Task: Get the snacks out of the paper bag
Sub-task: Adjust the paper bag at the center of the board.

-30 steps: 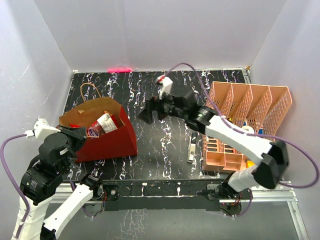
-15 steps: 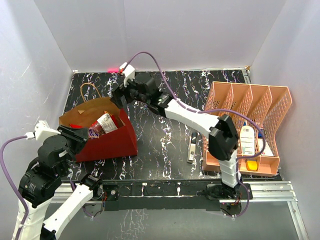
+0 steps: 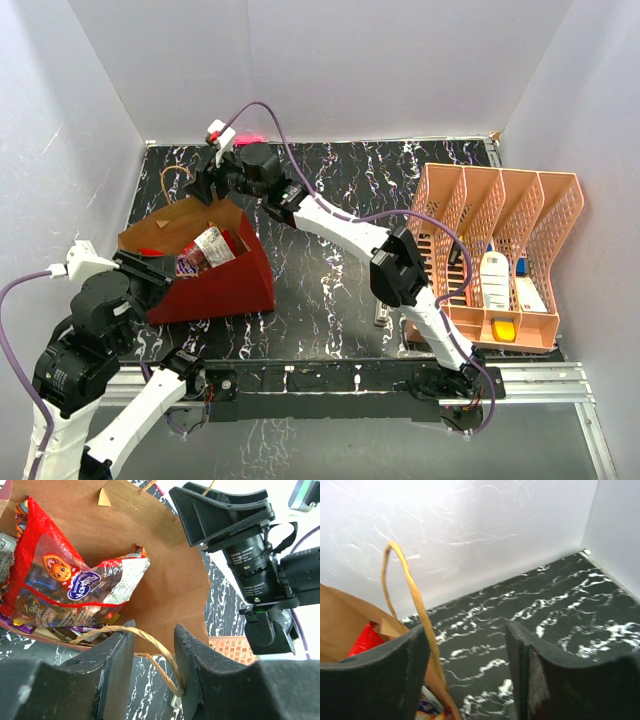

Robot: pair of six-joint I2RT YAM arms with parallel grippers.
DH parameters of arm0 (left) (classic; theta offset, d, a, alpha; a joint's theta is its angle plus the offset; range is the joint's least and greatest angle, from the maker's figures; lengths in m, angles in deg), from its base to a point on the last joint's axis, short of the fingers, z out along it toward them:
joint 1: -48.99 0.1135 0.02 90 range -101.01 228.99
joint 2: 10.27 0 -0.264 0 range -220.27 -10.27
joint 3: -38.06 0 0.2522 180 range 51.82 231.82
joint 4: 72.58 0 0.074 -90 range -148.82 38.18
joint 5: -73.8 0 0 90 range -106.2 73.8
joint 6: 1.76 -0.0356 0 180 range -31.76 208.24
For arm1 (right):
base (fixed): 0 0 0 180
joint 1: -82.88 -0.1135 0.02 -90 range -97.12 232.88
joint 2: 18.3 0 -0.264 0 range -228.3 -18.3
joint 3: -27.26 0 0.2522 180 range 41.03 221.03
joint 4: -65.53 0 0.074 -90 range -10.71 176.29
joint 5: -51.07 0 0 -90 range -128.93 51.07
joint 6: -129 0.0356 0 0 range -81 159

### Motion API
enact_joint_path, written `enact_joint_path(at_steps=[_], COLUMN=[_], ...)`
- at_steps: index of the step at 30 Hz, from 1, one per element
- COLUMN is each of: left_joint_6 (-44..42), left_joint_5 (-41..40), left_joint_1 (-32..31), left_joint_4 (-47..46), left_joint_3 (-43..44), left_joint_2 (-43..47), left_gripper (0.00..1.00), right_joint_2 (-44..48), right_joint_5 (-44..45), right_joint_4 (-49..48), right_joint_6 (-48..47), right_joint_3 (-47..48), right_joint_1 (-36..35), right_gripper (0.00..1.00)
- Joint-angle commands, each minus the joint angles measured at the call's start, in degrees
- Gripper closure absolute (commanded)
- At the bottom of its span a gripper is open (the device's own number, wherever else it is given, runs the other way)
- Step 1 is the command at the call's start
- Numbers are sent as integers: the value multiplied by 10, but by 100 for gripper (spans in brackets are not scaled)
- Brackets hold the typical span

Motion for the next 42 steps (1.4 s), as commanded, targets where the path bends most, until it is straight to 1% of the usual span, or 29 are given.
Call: enact_joint_path(at_steps=[1,2,4,5,6,9,12,13,15,17,19,20,25,28,31,34,36,39,40,42], left_joint_6=[-5,-4,-3,-2,-2,1,-4,-5,-6,-9,-14,-17,-48,-98,-134,-183,-198,-212,-214,-219], left_joint_5=[-6,-7,-6,-3,-1,16,38,43,52,68,86,93,104,110,92,122,142,163,156,117], left_joint_1=[1,1,1,1,1,1,1,1,1,1,1,1,1,1,0,0,0,1,1,1], left_joint_4=[14,15,18,20,21,23,20,21,27,28,22,16,12,12,29,3,-4,-27,-33,-37], left_joint_3=[25,28,33,37,40,44,51,59,76,91,95,92,94,117,158,194,225,251,253,248], left_joint_2=[-5,-7,-10,-13,-15,-25,-35,-39,-47,-52,-52,-53,-77,-120,-178,-242,-301,-335,-337,-337], left_gripper=[64,64,63,63,63,61,54,49,34,16,4,2,2,2,2,2,2,2,2,2], right_joint_2=[-6,-1,31,51,77,157,238,265,308,345,397,415,513,567,617,654,672,695,701,713], right_joint_5=[8,18,53,77,106,217,290,302,316,329,343,346,353,357,369,367,378,387,388,389], right_joint_4=[-69,-70,-70,-70,-69,-67,-86,-98,-103,-88,-71,-64,-49,-39,-30,-23,-14,-6,-2,4], right_joint_6=[36,41,53,57,58,52,45,40,33,38,52,59,97,106,121,124,125,127,131,137], right_joint_3=[47,42,13,-9,-34,-124,-244,-280,-329,-369,-407,-430,-542,-604,-647,-671,-680,-693,-695,-700], right_joint_1=[-6,-6,-6,-6,-6,-9,-9,-9,-8,-8,-9,-9,-9,-9,-9,-9,-9,-9,-9,-9], right_gripper=[53,65,83,89,92,93,93,93,93,93,93,93,93,93,93,93,93,93,93,93])
